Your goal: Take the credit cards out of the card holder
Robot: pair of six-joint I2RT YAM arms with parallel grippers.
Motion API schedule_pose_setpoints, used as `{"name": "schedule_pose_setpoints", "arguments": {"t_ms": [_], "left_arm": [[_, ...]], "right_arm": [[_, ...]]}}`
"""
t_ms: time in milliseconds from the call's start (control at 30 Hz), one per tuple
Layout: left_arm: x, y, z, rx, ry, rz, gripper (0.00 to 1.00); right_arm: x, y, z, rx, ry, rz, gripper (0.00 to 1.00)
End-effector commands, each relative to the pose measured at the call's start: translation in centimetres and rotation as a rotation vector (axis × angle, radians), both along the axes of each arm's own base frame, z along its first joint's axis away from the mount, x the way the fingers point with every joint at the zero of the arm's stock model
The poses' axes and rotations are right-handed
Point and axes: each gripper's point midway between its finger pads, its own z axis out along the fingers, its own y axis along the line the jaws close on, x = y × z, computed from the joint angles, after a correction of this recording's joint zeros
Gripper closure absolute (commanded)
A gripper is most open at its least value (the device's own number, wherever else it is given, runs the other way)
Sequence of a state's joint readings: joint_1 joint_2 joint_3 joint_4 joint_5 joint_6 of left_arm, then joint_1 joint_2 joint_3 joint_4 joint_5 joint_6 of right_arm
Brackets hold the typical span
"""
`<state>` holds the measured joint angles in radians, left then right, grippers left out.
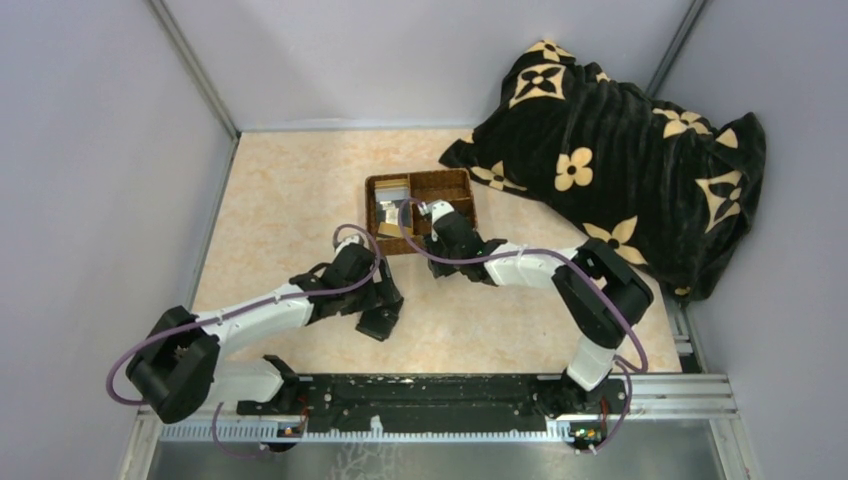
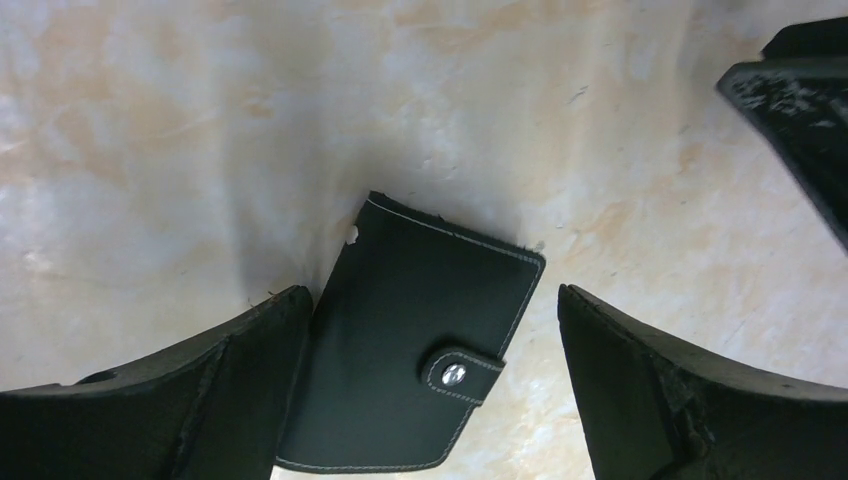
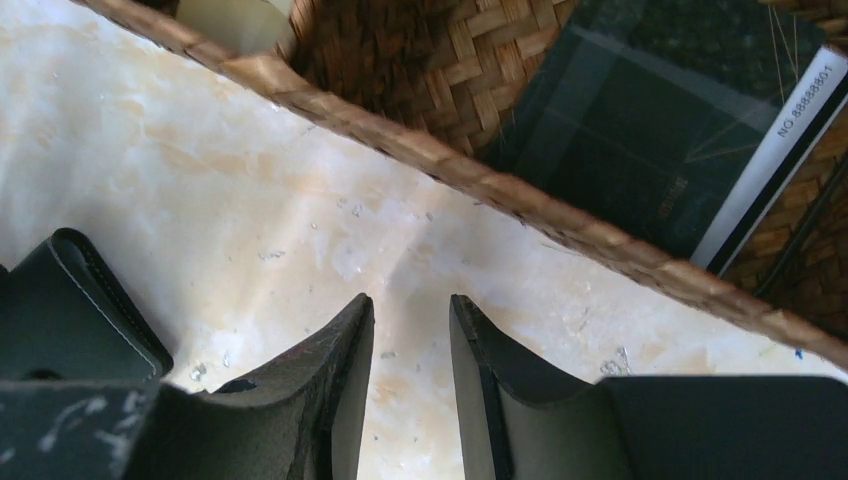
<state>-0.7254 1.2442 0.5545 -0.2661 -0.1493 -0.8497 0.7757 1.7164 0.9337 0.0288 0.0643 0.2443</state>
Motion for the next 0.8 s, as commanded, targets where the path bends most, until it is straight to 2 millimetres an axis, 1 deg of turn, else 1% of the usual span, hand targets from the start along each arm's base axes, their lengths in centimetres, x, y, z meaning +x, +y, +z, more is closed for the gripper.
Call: {"name": "schedule_pose_setpoints", "arguments": {"t_ms": [0,67,167,300,433,533,567,633,700,767], "left_arm": [[-1.8,-1.1,-2.1,-0.028,0.084,-0.057,0.01],[-2.1,-2.0,-1.9,-0.051,0.090,-0.069,0.01],[-2.5,-2.8,-1.0,-0.068,0.086,-0.088,0.01],[-2.9,-2.5,0.2,-0.035,0.033,-0.162,0.00],[-3.9,-1.7,-0.4,0.024,-0.044,-0.353,0.00],[-4.3,-0.9,-1.1,0.061,-0.070,-0.408,0.00],[-4.3,-0.9,-1.2,0.066,-0.069,-0.415,0.00],[-4.4,-1.1,-1.3,0.065,-0.051,-0.425,0.00],[-4.4,-1.9,-1.3,0.050,-0.041,-0.442,0.00],[-4.4,-2.7,-1.3,0.045,-0.042,-0.458,0.00]], "right_arm": [[0.9,-0.5,3.7,0.054,-0.091,-0.040,0.65],[1.0,-1.0,3.8,0.057,-0.091,-0.055,0.65],[1.2,-1.8,4.3,0.091,-0.084,-0.074,0.65],[1.4,-2.5,4.5,0.093,-0.085,-0.082,0.65],[1.5,-2.6,4.7,0.095,-0.092,-0.086,0.65],[1.5,-2.7,4.7,0.098,-0.091,-0.087,0.63],[1.5,-2.7,4.7,0.097,-0.091,-0.088,0.63],[1.5,-2.7,4.5,0.094,-0.088,-0.088,0.59],[1.5,-2.7,4.4,0.092,-0.084,-0.087,0.55],[1.4,-2.6,4.3,0.092,-0.079,-0.083,0.52]]}}
